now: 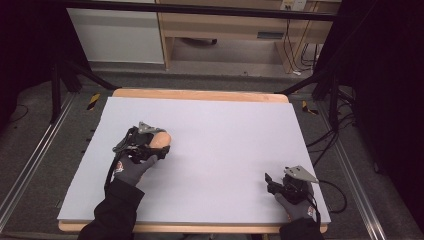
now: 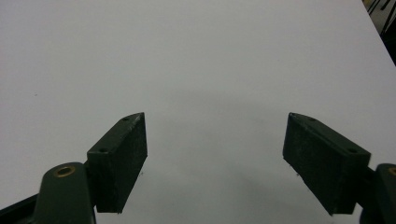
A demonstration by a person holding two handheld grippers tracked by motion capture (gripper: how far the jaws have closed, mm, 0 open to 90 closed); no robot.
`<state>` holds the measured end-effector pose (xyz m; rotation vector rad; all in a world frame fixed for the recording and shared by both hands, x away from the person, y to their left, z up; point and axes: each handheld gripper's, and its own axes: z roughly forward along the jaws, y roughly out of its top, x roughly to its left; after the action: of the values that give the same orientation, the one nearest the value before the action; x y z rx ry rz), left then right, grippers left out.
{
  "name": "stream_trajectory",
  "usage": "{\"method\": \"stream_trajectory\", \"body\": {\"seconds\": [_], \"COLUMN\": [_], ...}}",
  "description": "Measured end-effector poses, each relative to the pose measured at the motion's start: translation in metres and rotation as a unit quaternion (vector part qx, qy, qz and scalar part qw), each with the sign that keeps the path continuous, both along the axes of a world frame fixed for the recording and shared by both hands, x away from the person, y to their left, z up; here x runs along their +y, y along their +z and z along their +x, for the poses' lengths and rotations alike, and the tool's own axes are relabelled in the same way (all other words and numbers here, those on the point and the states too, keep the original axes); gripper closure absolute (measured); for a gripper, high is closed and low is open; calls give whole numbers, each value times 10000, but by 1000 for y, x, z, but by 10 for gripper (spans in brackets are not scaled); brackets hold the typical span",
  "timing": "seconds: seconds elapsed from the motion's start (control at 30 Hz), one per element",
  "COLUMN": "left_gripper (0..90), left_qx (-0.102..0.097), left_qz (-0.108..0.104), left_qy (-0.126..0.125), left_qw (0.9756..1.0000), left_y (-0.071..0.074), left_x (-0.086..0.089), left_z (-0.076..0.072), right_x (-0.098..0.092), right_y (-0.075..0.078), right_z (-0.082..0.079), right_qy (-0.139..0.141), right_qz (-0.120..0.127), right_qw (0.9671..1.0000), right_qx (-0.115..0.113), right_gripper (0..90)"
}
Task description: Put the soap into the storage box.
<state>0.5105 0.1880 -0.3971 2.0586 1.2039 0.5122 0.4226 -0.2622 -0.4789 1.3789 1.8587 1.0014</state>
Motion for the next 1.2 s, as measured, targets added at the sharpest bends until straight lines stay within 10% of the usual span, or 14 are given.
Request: {"method": "stream_trajectory", "body": {"seconds": [1.2], "left_gripper": [320], "left_qx": [181], "left_qz": [165], "left_qy": [438], "left_qw": [9987], "left_y": [-16], "left_x": [15], "left_z": [29], "right_x": [1], "right_y": [0], "right_z": [0], "right_qy": [15], "right_qz": [7], "right_qw": [10000], "right_qx": [6], "right_gripper": [218]}}
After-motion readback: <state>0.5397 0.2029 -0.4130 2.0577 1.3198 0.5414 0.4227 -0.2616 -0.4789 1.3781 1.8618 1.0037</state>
